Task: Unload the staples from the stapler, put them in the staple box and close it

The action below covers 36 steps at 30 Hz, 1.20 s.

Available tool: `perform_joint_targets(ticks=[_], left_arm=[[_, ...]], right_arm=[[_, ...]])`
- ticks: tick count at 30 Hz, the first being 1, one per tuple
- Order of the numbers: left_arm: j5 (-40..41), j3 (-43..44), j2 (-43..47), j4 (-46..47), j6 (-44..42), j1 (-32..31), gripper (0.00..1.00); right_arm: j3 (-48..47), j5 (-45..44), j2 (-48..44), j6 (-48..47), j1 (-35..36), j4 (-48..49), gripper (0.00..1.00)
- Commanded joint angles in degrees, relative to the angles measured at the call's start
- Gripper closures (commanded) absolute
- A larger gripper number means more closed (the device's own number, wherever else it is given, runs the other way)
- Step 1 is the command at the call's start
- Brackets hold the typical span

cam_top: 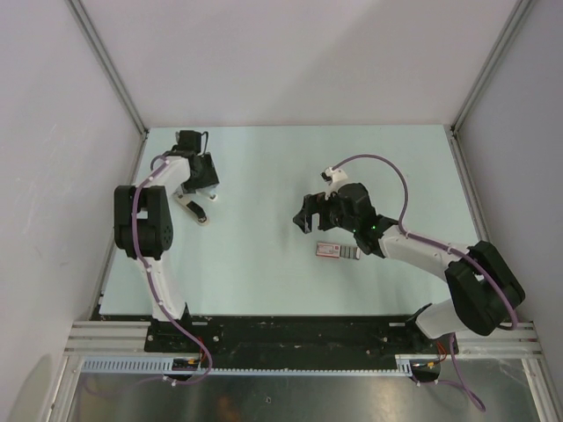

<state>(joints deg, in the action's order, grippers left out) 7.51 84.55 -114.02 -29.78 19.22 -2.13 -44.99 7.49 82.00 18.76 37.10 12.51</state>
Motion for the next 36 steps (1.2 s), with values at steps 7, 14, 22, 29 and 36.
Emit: perform_joint_targets(ticks=[7,14,22,29,36], left_arm=[[0.5,-1.6,0.5,0.4,-4.7,-3.0,0.52],[0.7,-7.7,7.2,1.0,-7.9,-7.4,0.76],[-1.4,-20.4,24.2,-0.4,-10.9,-13.4,0.79],[-1.9,-33.2,34.8,-3.1,-11.0,-16.7,0.77],[-6.0,-37.3,35.9,-2.3,-10.0,-19.5,0.70]], right_arm=[[0.1,2.0,0.7,-0.2,-0.3,3.5,0.01],[0.2,1.8,-0.6,0.0,0.0,2.5,0.01],[1.4,0.8,-3.9,0.3,0.7,0.9,0.01],[2.3,-0.7,-5.6,1.2,1.9,0.1,0.01],[2.4,-2.6,-5.3,2.1,3.5,0.7,0.01]])
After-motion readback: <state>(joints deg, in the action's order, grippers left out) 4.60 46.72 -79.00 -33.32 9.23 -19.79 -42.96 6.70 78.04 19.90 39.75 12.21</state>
